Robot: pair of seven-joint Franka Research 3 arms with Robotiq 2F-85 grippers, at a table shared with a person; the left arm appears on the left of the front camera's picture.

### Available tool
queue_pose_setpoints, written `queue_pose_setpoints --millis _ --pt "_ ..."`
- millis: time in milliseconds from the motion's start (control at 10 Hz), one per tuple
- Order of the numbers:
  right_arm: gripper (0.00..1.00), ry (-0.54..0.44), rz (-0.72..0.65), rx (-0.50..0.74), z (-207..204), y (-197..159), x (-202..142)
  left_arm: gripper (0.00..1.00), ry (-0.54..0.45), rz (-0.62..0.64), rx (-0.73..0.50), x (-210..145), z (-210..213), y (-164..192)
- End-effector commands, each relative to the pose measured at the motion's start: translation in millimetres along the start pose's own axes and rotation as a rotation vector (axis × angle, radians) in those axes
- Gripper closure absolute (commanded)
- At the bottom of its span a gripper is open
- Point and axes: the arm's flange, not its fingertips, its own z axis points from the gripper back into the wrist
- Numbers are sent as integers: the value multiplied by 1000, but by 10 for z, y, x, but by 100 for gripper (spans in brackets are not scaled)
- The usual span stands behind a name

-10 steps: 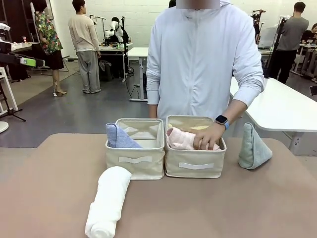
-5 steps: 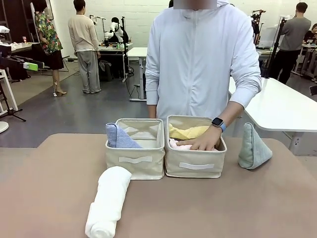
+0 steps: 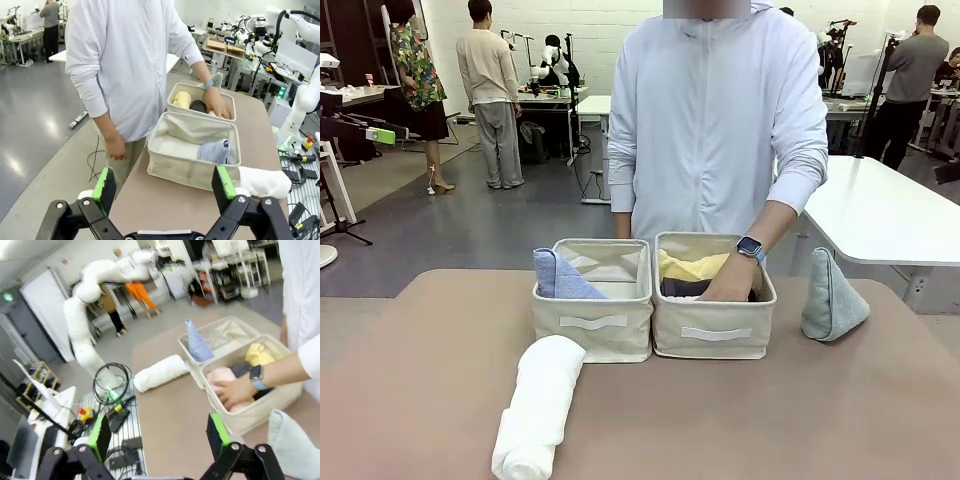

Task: Sort the towels based on their folding style.
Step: Pick up another triangle-folded towel from the table and place it in the left Fabric basket.

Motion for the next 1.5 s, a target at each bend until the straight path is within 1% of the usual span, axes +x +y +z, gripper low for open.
queue_pose_setpoints --millis 0,200,300,400,500,600,800,900,1000,1100,1400 --pt "0 180 -97 -118 -475 49 480 0 -16 -4 8 23 -4 9" --pt "0 324 -171 -224 -1027 -79 787 0 -16 -4 8 23 -4 9" --pt "0 408 -205 -306 -1329 -184 837 0 -16 -4 8 23 -4 9" --pt "0 515 -209 -435 -1629 -305 809 0 -16 -4 8 23 -4 9" --pt "0 605 -207 -519 -1815 -373 742 0 -16 -4 8 23 -4 9" --pt "0 662 -216 -576 -1932 -421 680 0 -16 -4 8 23 -4 9" --pt "0 715 -236 -623 -2006 -450 560 0 -16 -4 8 23 -4 9" --pt "0 744 -249 -633 -1975 -450 510 0 -16 -4 8 23 -4 9" --pt "0 800 -272 -627 -1873 -417 426 0 -16 -4 8 23 -4 9" --pt "0 728 -214 -622 -2026 -515 516 0 -16 -4 8 23 -4 9" --pt "0 728 -214 -622 -2026 -515 516 0 -16 -4 8 23 -4 9"
